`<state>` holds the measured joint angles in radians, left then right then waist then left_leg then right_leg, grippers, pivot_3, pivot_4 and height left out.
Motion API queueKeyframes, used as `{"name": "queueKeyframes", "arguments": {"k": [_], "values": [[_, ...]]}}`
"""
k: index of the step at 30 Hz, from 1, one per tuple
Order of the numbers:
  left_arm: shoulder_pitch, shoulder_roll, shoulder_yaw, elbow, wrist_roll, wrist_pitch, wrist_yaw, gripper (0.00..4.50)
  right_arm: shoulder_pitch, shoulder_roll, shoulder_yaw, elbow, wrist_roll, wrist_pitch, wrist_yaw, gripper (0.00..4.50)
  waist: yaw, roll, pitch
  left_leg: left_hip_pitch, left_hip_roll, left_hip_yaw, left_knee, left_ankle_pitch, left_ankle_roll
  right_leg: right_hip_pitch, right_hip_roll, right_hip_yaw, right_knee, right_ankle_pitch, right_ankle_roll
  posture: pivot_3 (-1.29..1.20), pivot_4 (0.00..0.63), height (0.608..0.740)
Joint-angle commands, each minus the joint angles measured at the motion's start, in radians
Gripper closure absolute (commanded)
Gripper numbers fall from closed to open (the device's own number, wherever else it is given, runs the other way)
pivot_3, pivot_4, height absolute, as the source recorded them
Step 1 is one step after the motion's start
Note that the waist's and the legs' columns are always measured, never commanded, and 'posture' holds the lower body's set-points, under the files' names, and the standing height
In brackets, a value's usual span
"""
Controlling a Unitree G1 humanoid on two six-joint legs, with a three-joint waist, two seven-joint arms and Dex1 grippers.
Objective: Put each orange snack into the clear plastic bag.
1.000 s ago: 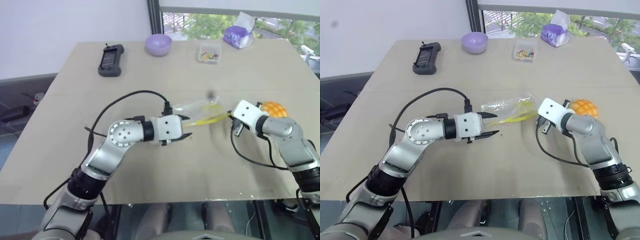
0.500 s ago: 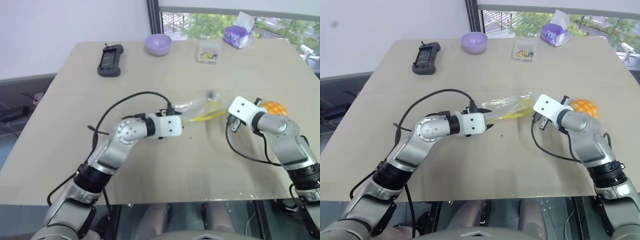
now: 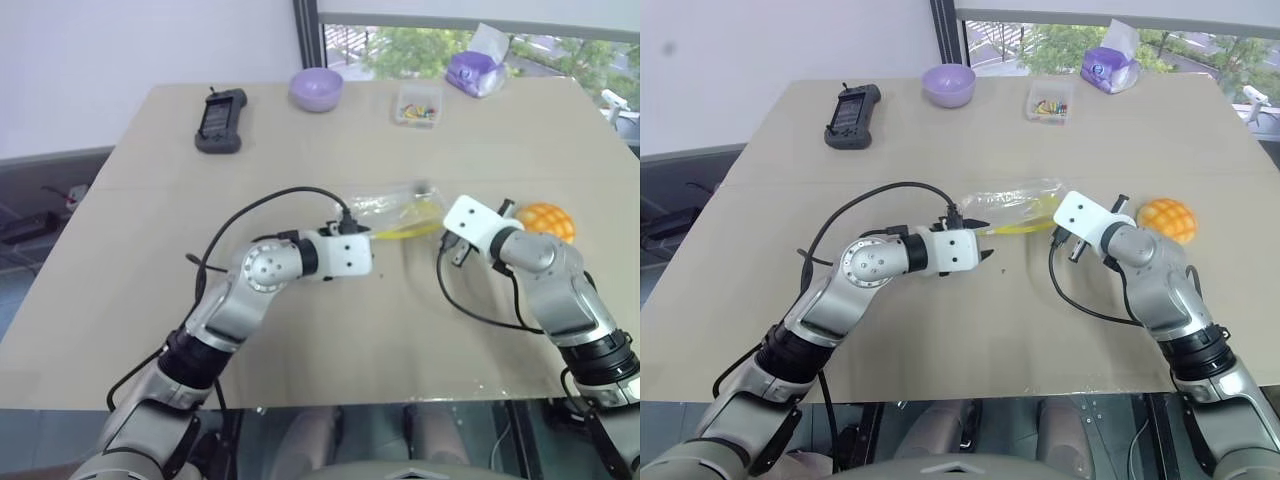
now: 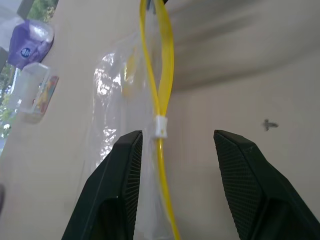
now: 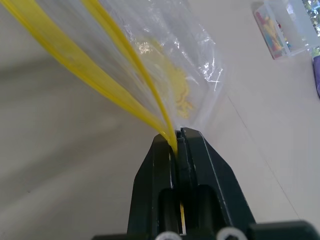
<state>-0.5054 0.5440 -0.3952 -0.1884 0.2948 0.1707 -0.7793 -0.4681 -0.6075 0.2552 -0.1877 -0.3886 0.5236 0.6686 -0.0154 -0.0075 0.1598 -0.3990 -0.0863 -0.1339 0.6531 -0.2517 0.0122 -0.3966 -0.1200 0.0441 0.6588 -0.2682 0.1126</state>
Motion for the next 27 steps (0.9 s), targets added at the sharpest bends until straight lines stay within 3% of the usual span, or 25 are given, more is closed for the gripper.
{"name": "queueKeyframes", "arguments": {"k": [1,12,15,16,19,27], "values": [[-0.013,-0.002,0.017,0.005,0.032,-0.009,0.032,2.09,-0.022,-0.002,-0.016,-0.043,-0.006,0.006,-0.007,4.50,-0.001,0.000,0.000,0.000,0.000,0.000,0.000,0.000,0.000,0.000,0.000,0.000,0.000,0.000,0.000,0.00,0.150,0.740],[-0.005,-0.014,0.016,0.016,0.050,-0.010,0.034,2.09,-0.018,-0.006,-0.018,-0.047,-0.002,0.012,-0.005,4.50,0.000,0.000,0.000,0.000,0.000,0.000,0.000,0.000,0.000,0.000,0.000,0.000,0.000,0.000,0.000,0.00,0.150,0.740],[-0.004,-0.018,0.016,0.018,0.050,-0.011,0.035,2.82,-0.018,-0.005,-0.018,-0.048,-0.001,0.012,-0.005,4.50,-0.001,0.000,0.000,0.000,0.000,0.000,0.000,0.000,0.000,0.000,0.000,0.000,0.000,0.000,0.000,0.00,0.150,0.740],[-0.004,-0.019,0.016,0.019,0.050,-0.012,0.036,3.39,-0.018,-0.005,-0.017,-0.048,-0.001,0.012,-0.005,4.50,0.000,0.000,0.000,0.000,0.000,0.000,0.000,0.000,0.000,0.000,0.000,0.000,0.000,0.000,0.000,0.00,0.150,0.740],[-0.002,-0.021,0.017,0.024,0.052,-0.016,0.040,4.42,-0.018,-0.004,-0.017,-0.049,0.000,0.011,-0.004,4.50,0.000,0.000,0.000,0.000,0.000,0.000,0.000,0.000,0.000,0.000,0.000,0.000,0.000,0.000,0.000,0.00,0.150,0.740],[-0.014,-0.034,0.015,0.040,0.060,-0.026,0.053,4.42,-0.015,-0.012,-0.013,-0.068,0.010,0.017,0.019,4.50,0.000,0.000,0.000,0.000,0.000,0.000,0.000,0.000,0.000,0.000,0.000,0.000,0.000,0.000,0.000,0.00,0.150,0.740]]}}
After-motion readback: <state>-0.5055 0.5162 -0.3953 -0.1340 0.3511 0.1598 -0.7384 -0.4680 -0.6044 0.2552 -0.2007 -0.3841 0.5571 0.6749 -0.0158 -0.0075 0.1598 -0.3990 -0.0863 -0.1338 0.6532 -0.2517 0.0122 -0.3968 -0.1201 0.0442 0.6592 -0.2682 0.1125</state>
